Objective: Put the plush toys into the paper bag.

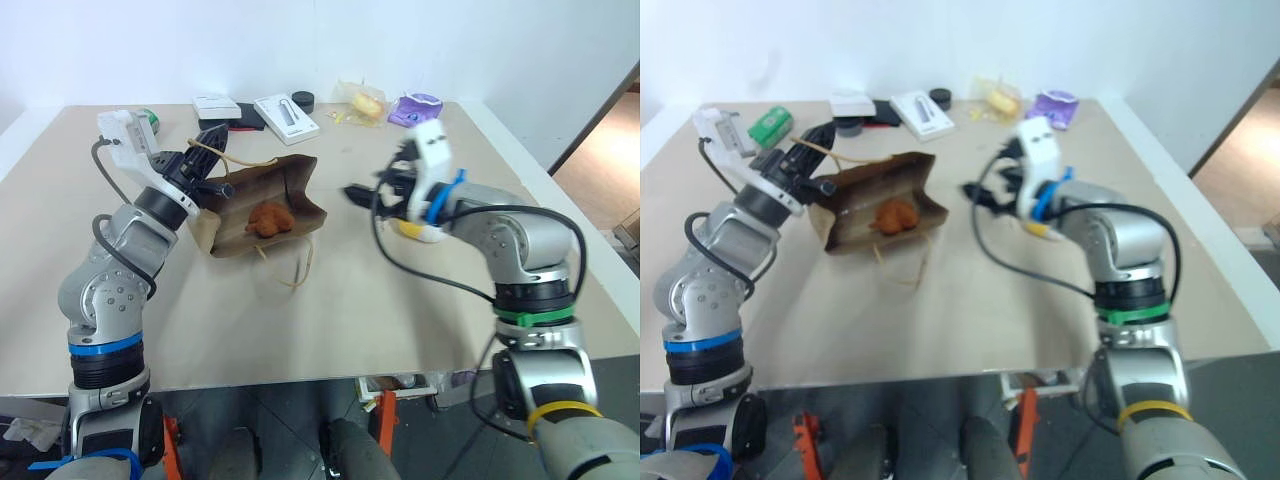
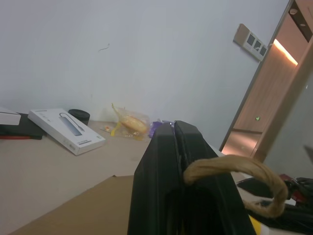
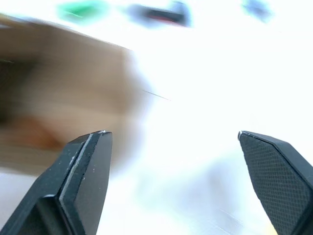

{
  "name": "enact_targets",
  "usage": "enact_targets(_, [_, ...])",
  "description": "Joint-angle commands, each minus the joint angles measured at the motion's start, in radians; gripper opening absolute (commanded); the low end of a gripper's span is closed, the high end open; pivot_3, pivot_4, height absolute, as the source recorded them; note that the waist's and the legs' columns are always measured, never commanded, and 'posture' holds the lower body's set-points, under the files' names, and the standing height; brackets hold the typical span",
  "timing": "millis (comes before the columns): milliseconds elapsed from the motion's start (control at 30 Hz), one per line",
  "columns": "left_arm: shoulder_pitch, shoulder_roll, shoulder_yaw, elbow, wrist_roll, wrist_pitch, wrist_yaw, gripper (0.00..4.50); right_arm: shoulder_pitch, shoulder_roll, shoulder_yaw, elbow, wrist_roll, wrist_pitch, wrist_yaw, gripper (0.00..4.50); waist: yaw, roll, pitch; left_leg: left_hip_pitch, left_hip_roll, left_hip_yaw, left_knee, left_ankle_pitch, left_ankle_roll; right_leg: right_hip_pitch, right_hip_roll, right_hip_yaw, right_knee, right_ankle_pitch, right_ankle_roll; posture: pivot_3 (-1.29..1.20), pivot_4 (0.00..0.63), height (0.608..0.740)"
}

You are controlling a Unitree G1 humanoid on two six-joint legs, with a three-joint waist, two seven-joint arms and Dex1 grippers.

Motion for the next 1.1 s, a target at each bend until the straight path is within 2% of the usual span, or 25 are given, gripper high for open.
enact_targets(33, [-0.029, 0.010, 0.006, -0.013, -0.008, -0.004, -0.012, 0.00, 0.004, -0.016, 0.029, 0.238, -0.129, -0.176, -0.050, 4.45, -0.004, 0.000, 0.000, 0.000, 0.000, 0.000, 0.000, 0.000, 0.000, 0.000, 0.000, 0.000, 0.000, 0.000, 0.000, 0.00, 0.150, 0.740])
enact_targets(133, [-0.033, 0.008, 0.002, -0.016, -0.011, 0.001, -0.009, 0.00, -0.013, 0.010, 0.028, 0.372, -0.160, -0.245, -0.049, 4.45, -0.013, 0.000, 0.000, 0.001, 0.001, 0.002, -0.002, 0.000, 0.000, -0.001, 0.001, 0.002, 0.000, 0.000, 0.000, 0.00, 0.150, 0.740])
enact_targets(167, [-0.037, 0.010, 0.004, -0.013, -0.012, 0.002, -0.008, 0.00, -0.016, 0.019, 0.016, 0.392, -0.155, -0.255, -0.047, 4.22, -0.014, 0.000, 0.000, 0.001, 0.001, 0.002, -0.002, 0.000, 0.000, -0.001, 0.001, 0.002, 0.000, 0.000, 0.000, 0.00, 0.150, 0.740])
enact_targets(233, [-0.038, 0.014, 0.008, -0.013, -0.014, 0.004, -0.007, 0.00, -0.020, 0.030, 0.001, 0.407, -0.150, -0.277, -0.038, 3.66, -0.013, 0.000, 0.000, 0.001, 0.001, 0.000, -0.001, 0.000, 0.000, 0.001, 0.001, 0.001, 0.000, 0.000, 0.001, 0.00, 0.150, 0.740])
enact_targets(300, [-0.035, 0.015, 0.009, -0.016, -0.015, 0.005, -0.006, 0.00, -0.022, 0.032, -0.015, 0.385, -0.135, -0.273, -0.017, 2.68, -0.013, 0.000, 0.000, 0.001, 0.000, 0.001, 0.001, 0.000, -0.001, 0.001, 0.000, 0.002, 0.000, 0.001, 0.002, 0.00, 0.150, 0.740])
enact_targets(333, [-0.034, 0.016, 0.009, -0.018, -0.016, 0.006, -0.005, 0.00, -0.022, 0.034, -0.037, 0.344, -0.102, -0.279, 0.017, 2.38, -0.013, 0.000, 0.000, 0.001, -0.001, 0.001, 0.001, 0.000, -0.001, 0.001, 0.000, 0.002, 0.000, 0.001, 0.002, 0.00, 0.150, 0.740])
enact_targets(367, [-0.032, 0.016, 0.010, -0.022, -0.017, 0.008, -0.003, 0.00, -0.020, 0.038, -0.061, 0.297, -0.063, -0.277, 0.052, 1.76, -0.013, 0.000, 0.000, 0.001, -0.001, 0.001, 0.002, 0.001, -0.001, 0.001, 0.000, 0.003, 0.000, 0.002, 0.003, 0.00, 0.150, 0.740])
enact_targets(400, [-0.030, 0.016, 0.010, -0.024, -0.018, 0.009, -0.003, 0.00, -0.016, 0.043, -0.092, 0.231, -0.006, -0.265, 0.102, 1.65, -0.013, 0.001, 0.000, 0.001, -0.001, 0.001, 0.002, 0.001, -0.001, 0.001, 0.000, 0.003, 0.000, 0.002, 0.003, 0.00, 0.150, 0.740])
enact_targets(500, [-0.025, 0.017, 0.008, -0.029, -0.019, 0.011, -0.003, 0.00, 0.011, 0.049, -0.150, -0.011, 0.178, -0.169, 0.246, 0.79, -0.015, 0.003, 0.002, 0.000, 0.000, 0.002, 0.001, 0.001, 0.000, 0.000, 0.001, 0.003, 0.000, 0.002, 0.003, 0.00, 0.150, 0.740])
enact_targets(533, [-0.023, 0.017, 0.008, -0.029, -0.019, 0.012, -0.003, 0.00, 0.025, 0.044, -0.154, -0.125, 0.258, -0.111, 0.295, 0.38, -0.015, 0.003, 0.002, 0.000, 0.000, 0.001, 0.001, 0.001, 0.000, 0.000, 0.001, 0.003, 0.000, 0.002, 0.003, 0.00, 0.150, 0.740])
enact_targets(633, [-0.023, 0.017, 0.009, -0.029, -0.019, 0.015, -0.003, 0.00, 0.039, 0.046, -0.143, -0.355, 0.408, 0.037, 0.327, 0.26, -0.013, 0.004, 0.003, 0.000, 0.001, -0.002, -0.001, 0.001, 0.000, 0.000, 0.002, 0.000, 0.000, 0.000, 0.001, 0.00, 0.150, 0.740])
enact_targets(767, [-0.028, 0.011, 0.004, -0.026, -0.019, 0.014, -0.002, 0.00, 0.035, 0.099, -0.014, -0.479, 0.401, 0.142, 0.246, 0.24, -0.012, 0.004, 0.003, -0.001, 0.001, -0.004, -0.001, 0.001, 0.000, 0.001, 0.001, -0.002, 0.000, -0.001, 0.001, 0.00, 0.150, 0.740])
enact_targets(933, [-0.033, 0.002, 0.000, -0.024, -0.019, 0.013, 0.000, 0.00, -0.010, 0.232, 0.141, -0.358, 0.226, 0.105, 0.092, 0.24, -0.013, 0.004, 0.003, 0.000, 0.000, -0.004, 0.000, 0.003, 0.001, 0.001, 0.002, -0.001, 0.001, 0.001, -0.001, 0.00, 0.150, 0.740])
enact_targets(1100, [-0.034, -0.006, 0.000, -0.027, -0.021, 0.015, 0.005, 0.00, -0.087, 0.393, 0.191, -0.172, 0.113, 0.016, -0.011, 0.24, -0.013, 0.004, 0.003, -0.001, 0.000, -0.004, 0.000, 0.005, -0.001, 0.000, 0.001, -0.001, 0.001, 0.003, 0.000, 0.00, 0.150, 0.740])
